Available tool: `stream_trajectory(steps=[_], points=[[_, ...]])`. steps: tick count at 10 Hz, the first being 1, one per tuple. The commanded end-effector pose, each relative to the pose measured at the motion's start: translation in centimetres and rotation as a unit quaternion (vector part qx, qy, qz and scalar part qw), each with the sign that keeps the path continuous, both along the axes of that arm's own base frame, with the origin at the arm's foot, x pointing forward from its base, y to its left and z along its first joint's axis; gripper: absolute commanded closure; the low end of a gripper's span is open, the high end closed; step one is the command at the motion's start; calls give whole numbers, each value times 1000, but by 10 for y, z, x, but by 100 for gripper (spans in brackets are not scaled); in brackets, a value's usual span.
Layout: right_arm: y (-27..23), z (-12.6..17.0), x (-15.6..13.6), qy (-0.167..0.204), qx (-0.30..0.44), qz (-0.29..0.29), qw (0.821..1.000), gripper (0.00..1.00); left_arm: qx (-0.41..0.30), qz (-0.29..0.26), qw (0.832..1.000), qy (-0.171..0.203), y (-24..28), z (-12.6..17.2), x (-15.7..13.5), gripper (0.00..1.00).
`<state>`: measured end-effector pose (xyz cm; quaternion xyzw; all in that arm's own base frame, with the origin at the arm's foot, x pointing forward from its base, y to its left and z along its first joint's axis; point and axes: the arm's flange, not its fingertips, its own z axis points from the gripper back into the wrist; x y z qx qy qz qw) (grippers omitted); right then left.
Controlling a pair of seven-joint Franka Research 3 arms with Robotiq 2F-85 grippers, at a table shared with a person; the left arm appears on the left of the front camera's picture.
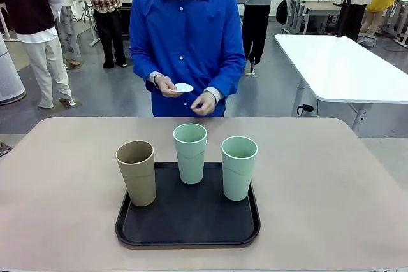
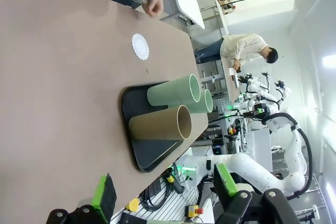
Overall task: Place coasters on the table and set cups on them.
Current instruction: Pick up one Reusable plastic cup and place it on a coaster set by the human.
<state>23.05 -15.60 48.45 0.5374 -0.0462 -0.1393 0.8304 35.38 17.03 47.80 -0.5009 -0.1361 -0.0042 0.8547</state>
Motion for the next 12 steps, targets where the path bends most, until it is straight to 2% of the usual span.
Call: stream_trajectory(steps=[1, 12], points=[[0, 0, 1, -1, 9, 1, 1000, 0, -6, 2, 1000, -2, 1, -1, 0, 0], [0, 0, 1, -1, 9, 1, 1000, 0, -6, 2, 1000, -2, 1, -1, 0, 0]])
